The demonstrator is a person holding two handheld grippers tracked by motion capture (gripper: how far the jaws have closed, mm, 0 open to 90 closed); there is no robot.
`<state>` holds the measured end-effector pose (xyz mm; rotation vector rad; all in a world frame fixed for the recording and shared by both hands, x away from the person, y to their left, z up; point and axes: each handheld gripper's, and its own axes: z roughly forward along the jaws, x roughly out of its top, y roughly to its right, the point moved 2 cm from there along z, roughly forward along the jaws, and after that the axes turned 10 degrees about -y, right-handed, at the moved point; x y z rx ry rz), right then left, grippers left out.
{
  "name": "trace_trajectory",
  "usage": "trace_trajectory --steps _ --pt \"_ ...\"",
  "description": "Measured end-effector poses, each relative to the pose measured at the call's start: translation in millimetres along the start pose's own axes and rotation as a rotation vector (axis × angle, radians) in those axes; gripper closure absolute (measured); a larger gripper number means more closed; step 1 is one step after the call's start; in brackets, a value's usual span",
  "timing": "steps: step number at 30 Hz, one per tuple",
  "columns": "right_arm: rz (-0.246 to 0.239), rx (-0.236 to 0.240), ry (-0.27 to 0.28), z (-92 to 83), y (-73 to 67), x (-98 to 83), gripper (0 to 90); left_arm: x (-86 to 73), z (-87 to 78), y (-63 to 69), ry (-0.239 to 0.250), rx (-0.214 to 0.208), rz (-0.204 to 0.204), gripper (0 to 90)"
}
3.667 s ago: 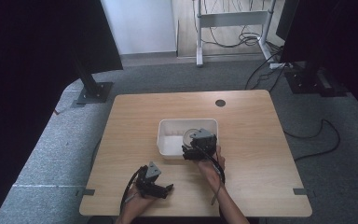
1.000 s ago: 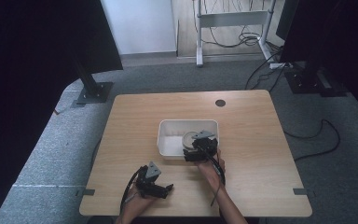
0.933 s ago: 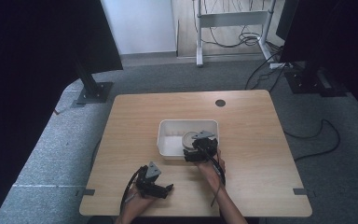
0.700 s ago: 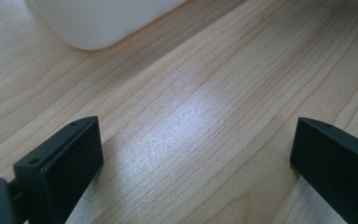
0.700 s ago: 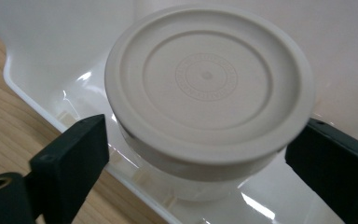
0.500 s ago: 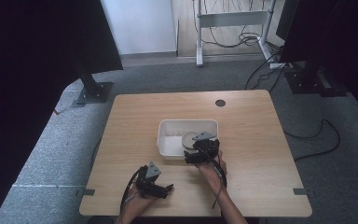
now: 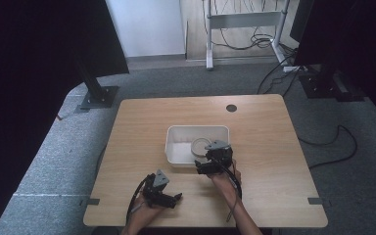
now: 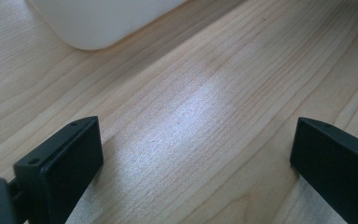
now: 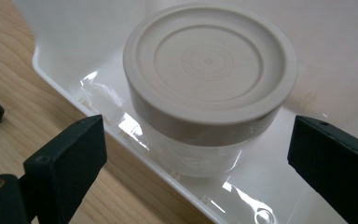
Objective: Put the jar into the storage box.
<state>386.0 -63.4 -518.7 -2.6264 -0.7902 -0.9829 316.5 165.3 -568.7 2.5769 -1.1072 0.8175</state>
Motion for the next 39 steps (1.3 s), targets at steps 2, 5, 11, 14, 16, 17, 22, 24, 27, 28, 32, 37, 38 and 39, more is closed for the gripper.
trace_trajectory --steps 2,5,11,14,16,17,22,24,27,28,32,37,38,39 --pt "-0.006 0.004 0.001 -1.3 -0.2 -1.1 4.0 0.0 0.0 0.0 0.0 0.0 0.0 2.1" --pt "-0.011 0.008 0.002 -2.8 -0.3 -3.4 4.0 0.0 0.0 0.1 0.0 -0.001 -0.001 2.1" --pt "-0.021 0.013 0.007 -8.2 -0.6 -6.9 3.9 0.0 0.1 0.1 0.001 -0.001 -0.002 2.1" --pt "-0.029 0.015 0.01 -11.7 -0.8 -8.9 3.9 0.0 0.1 0.2 0.001 -0.001 -0.003 2.1" --pt "-0.034 0.016 0.013 -13.8 -1.4 -10.4 3.8 0.0 0.0 0.1 0.001 -0.001 -0.001 2.1" --pt "-0.037 0.017 0.014 -14.7 -1.7 -11.2 3.9 0.0 0.0 0.1 0.001 -0.001 -0.001 2.1" --pt "-0.071 0.013 0.009 -18.1 -4.5 -15.8 4.0 0.0 0.0 0.1 0.001 -0.001 -0.001 2.1" --pt "-0.081 0.009 0.008 -19.6 -5.1 -17.7 4.0 0.0 0.1 0.1 0.001 -0.001 -0.002 2.1" --pt "-0.087 0.007 0.01 -22.2 -4.9 -20.6 4.0 0.0 0.0 0.1 0.001 -0.001 -0.001 2.1" --pt "-0.089 0.003 0.01 -23.0 -4.5 -21.7 4.0 0.0 0.0 0.0 0.001 0.0 0.0 2.1" --pt "-0.092 -0.001 0.01 -27.4 -2.0 -26.1 4.0 0.0 0.0 0.1 0.0 -0.001 -0.002 2.1" --pt "-0.1 -0.014 0.012 -34.0 0.9 -31.3 4.0 0.0 0.1 0.2 0.002 -0.001 -0.003 2.1" --pt "-0.108 -0.017 0.012 -35.2 1.7 -32.4 3.9 0.0 0.1 0.1 0.001 -0.001 -0.002 2.1" --pt "-0.113 -0.02 0.009 -36.6 2.4 -33.7 4.0 0.0 0.0 0.1 0.001 -0.001 -0.002 2.1"
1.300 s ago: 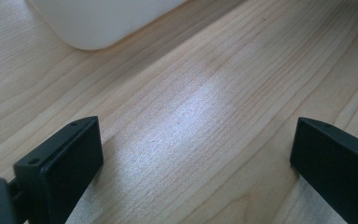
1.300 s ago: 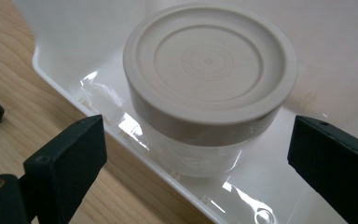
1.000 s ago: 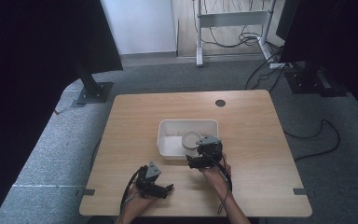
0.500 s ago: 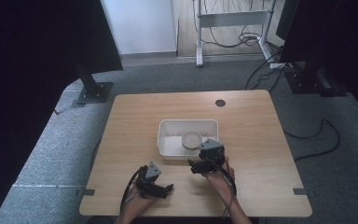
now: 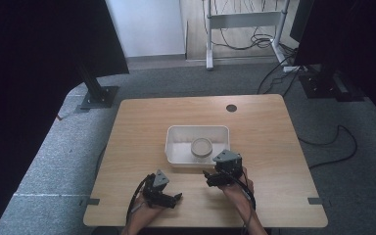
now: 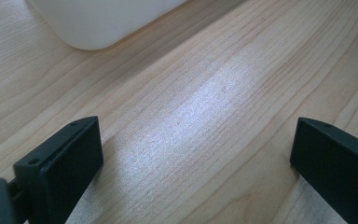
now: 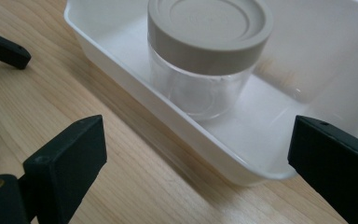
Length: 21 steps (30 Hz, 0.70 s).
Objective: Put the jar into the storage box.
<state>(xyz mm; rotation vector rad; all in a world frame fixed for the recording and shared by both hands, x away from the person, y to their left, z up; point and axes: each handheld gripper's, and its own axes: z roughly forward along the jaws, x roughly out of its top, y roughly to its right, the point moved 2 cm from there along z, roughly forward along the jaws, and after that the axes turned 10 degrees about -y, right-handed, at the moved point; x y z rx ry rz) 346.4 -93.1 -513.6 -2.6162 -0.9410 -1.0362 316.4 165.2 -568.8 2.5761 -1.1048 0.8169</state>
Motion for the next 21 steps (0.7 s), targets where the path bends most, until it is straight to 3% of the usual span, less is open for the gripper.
trace_trajectory --steps 21 --pt "0.009 -0.023 0.019 -22.4 11.7 -32.8 3.9 0.0 0.0 0.0 0.0 0.0 0.0 2.1"
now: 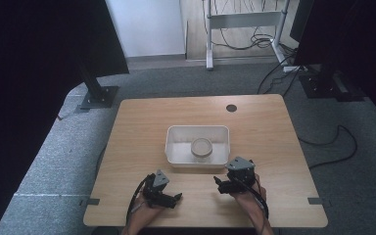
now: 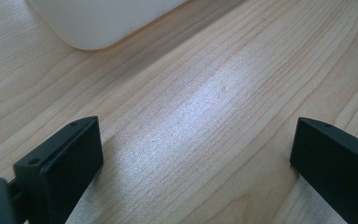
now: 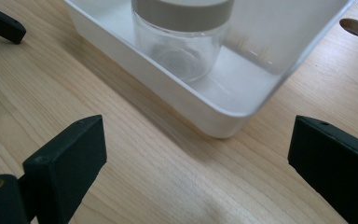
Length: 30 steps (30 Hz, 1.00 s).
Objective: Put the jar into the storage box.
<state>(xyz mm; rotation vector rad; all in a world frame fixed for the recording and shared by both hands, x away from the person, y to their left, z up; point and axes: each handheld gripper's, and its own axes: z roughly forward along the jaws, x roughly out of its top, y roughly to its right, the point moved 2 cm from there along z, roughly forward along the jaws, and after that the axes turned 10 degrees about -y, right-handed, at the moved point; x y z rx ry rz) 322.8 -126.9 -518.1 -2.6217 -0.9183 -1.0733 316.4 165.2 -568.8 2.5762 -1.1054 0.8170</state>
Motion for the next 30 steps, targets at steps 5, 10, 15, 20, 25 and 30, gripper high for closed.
trace_trajectory --steps 5,10,15,20,25,30 --pt "0.011 -0.005 0.004 -3.7 2.9 -8.5 3.9 0.0 0.0 0.0 0.0 0.0 0.0 2.1" --pt "0.018 -0.013 0.005 -7.3 5.7 -17.7 3.9 0.0 0.0 0.0 0.0 0.0 0.0 2.1" --pt "0.038 -0.022 0.002 -10.5 8.3 -27.5 3.9 0.0 0.0 0.0 0.0 0.0 0.0 2.1" --pt "0.054 -0.03 -0.007 -13.1 11.7 -38.3 3.9 0.0 0.0 0.0 0.0 0.0 0.0 2.1" --pt "0.066 -0.039 -0.023 -14.1 14.5 -49.6 3.9 0.0 0.0 0.0 0.001 0.0 0.0 2.1" --pt "0.082 -0.044 -0.044 -14.1 17.4 -62.1 3.9 0.0 0.0 0.1 0.001 0.0 -0.001 2.1"
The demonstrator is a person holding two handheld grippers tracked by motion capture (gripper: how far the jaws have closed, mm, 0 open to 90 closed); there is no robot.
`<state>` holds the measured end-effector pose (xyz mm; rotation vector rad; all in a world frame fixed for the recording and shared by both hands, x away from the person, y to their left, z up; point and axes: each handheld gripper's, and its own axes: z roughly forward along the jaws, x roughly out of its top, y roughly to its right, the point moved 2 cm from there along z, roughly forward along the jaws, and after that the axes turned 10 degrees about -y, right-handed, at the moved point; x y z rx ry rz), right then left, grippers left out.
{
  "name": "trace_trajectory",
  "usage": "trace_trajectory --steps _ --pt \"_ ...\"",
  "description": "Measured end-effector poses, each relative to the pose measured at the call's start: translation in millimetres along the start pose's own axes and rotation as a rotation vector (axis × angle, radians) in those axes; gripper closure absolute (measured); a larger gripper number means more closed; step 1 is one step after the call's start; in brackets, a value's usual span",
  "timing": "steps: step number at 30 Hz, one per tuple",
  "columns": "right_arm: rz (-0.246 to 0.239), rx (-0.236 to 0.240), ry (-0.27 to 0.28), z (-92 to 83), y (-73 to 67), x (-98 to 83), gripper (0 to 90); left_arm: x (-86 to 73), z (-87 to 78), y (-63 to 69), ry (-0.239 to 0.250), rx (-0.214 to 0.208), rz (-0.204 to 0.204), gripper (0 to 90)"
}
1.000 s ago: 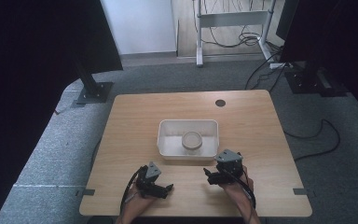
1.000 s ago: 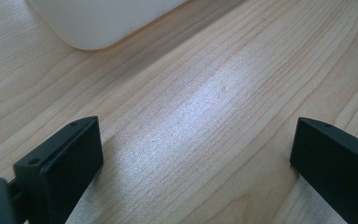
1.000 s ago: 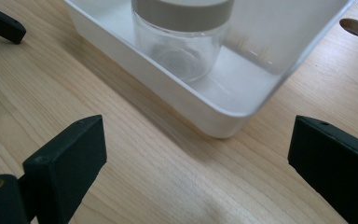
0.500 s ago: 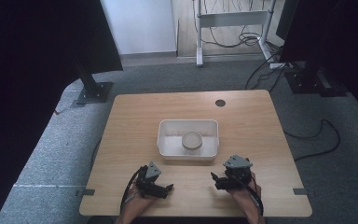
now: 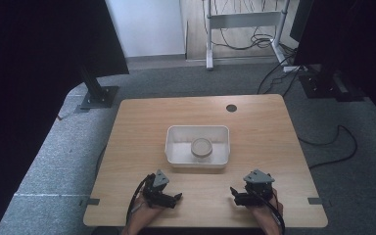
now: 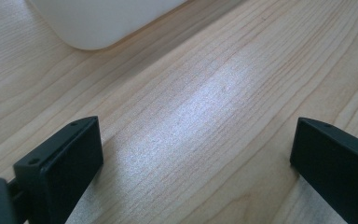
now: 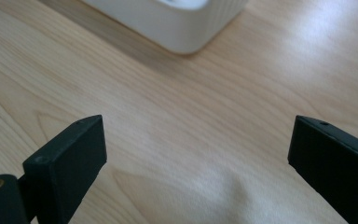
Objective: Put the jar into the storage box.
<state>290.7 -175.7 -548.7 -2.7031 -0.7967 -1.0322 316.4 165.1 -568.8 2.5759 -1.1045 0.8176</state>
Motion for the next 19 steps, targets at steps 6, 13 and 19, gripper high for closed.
trace_trajectory --steps 6,13,19 --pt "0.02 -0.005 -0.029 1.9 3.6 -14.5 3.9 0.0 0.0 0.0 0.0 0.0 0.0 2.1" --pt "0.036 -0.006 -0.067 6.2 4.7 -27.8 3.9 0.0 0.0 0.1 0.0 0.0 0.0 2.1" --pt "0.059 -0.001 -0.069 6.0 6.0 -31.6 3.6 0.0 0.0 0.1 0.0 0.0 0.0 2.2"
